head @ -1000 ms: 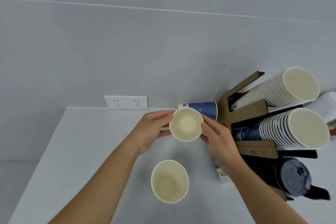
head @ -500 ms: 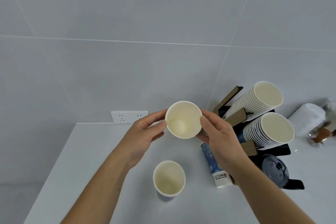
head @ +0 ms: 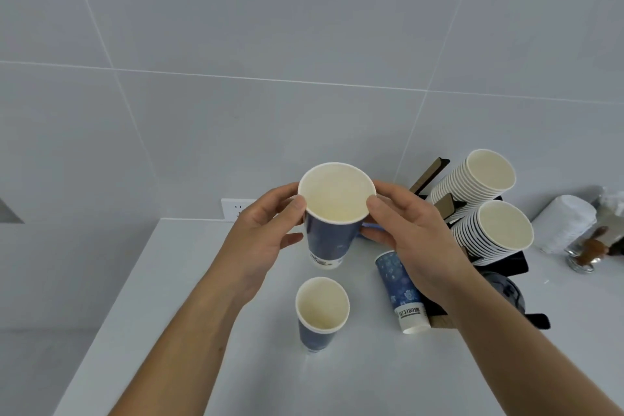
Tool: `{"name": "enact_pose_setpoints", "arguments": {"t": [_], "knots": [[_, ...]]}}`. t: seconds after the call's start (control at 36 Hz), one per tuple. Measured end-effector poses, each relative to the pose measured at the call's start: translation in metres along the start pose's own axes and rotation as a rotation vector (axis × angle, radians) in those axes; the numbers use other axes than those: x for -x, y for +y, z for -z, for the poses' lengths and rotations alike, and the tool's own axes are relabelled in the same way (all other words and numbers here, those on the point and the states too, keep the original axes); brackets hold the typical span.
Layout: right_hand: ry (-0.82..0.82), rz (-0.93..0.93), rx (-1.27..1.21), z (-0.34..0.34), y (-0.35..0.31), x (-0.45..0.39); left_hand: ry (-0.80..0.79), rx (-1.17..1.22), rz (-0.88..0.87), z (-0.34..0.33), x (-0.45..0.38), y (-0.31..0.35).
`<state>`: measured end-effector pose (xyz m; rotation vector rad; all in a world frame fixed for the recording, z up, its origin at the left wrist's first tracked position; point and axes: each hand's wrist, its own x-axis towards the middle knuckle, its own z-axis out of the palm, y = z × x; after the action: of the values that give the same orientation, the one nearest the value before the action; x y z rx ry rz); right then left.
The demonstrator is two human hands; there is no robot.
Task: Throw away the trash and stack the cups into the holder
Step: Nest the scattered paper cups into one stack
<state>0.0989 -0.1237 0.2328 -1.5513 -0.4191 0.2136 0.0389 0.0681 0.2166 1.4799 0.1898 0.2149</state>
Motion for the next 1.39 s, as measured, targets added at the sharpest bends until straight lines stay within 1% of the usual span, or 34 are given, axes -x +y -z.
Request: {"name": "enact_pose_setpoints", "arguments": {"t": [0.22,0.39,0.5,0.67,0.92,0.97,1.08,1.22,1.31,1.39], "knots": [[-0.001,-0.072,0.007,-0.007,0.013,0.01,0.057,-0.002,0.081,-0.005,0.014,-0.012],[0.056,-0.141,0.055,-0.01,0.029,0.014,0.109,-0.017,0.161,-0.006,0.023,-0.025],[0.085,-0.193,0.088,-0.01,0.038,0.018,0.125,-0.039,0.204,-0.006,0.029,-0.033],[0.079,-0.283,0.1,-0.01,0.055,0.024,0.126,-0.083,0.264,-0.004,0.037,-0.048],[0.111,-0.4,0.193,-0.014,0.079,0.025,0.182,-0.015,0.337,-0.001,0.047,-0.081],[0.117,-0.399,0.211,-0.015,0.083,0.023,0.198,-0.004,0.351,-0.001,0.047,-0.086],[0.12,-0.361,0.235,-0.016,0.092,0.021,0.23,-0.032,0.357,-0.002,0.047,-0.095],[0.117,-0.351,0.398,-0.016,0.105,0.02,0.312,-0.08,0.287,-0.005,0.049,-0.103],[0.101,-0.357,0.499,-0.016,0.11,0.02,0.298,-0.091,0.254,-0.007,0.051,-0.109],[0.073,-0.369,0.563,-0.015,0.114,0.021,0.305,-0.1,0.264,-0.008,0.051,-0.118]]}}
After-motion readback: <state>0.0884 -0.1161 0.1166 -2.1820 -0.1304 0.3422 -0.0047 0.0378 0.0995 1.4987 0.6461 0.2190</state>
